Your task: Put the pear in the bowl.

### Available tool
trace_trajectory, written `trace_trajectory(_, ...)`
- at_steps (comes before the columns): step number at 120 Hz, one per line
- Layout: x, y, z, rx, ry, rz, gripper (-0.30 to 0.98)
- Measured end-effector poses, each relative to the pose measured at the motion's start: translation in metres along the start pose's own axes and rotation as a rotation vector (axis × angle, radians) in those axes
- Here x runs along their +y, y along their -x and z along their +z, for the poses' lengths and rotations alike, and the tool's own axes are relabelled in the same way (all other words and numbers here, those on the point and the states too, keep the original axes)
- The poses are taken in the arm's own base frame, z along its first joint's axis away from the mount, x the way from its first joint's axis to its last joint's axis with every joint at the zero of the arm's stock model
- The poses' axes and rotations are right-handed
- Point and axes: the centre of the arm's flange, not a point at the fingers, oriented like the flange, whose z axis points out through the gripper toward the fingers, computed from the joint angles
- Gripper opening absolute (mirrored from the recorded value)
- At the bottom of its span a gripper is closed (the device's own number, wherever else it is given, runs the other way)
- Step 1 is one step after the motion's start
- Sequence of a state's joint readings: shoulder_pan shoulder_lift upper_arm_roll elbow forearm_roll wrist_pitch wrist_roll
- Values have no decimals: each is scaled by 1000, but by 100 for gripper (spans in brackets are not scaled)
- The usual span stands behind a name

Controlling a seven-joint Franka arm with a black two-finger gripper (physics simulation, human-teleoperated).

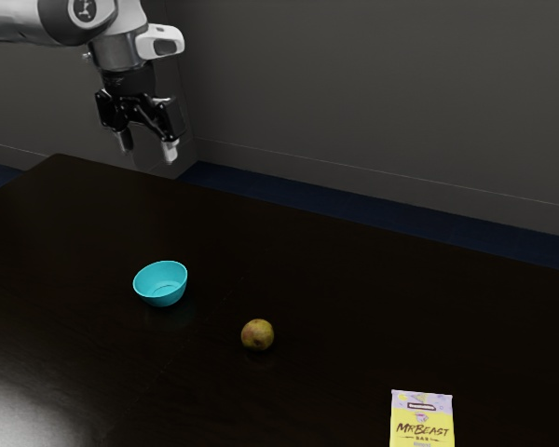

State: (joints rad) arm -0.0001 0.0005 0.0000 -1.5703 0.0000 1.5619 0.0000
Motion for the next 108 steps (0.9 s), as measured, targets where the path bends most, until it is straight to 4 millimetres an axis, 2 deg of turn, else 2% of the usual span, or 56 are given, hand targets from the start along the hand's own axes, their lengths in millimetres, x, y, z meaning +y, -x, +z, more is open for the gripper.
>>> trace_trajectory(6, -1, -5, -13, 57, -18, 1, 68)
trace_trajectory(12, -2, -8, -17, 86, -30, 3, 68)
trace_trajectory(32, -3, -22, 6, 54, -50, 3, 68)
trace_trajectory(42, 5, -32, 42, 0, -38, 12, 69)
trace_trajectory(61, 34, -36, 107, -99, 51, 31, 69)
trace_trajectory(69, 40, -36, 135, -124, 115, 11, 69)
trace_trajectory(81, 45, -40, 167, -125, 195, -27, 69)
trace_trajectory(91, 52, -32, 202, -159, 236, -52, 69)
trace_trajectory(108, 90, -20, 244, -196, 249, -21, 69)
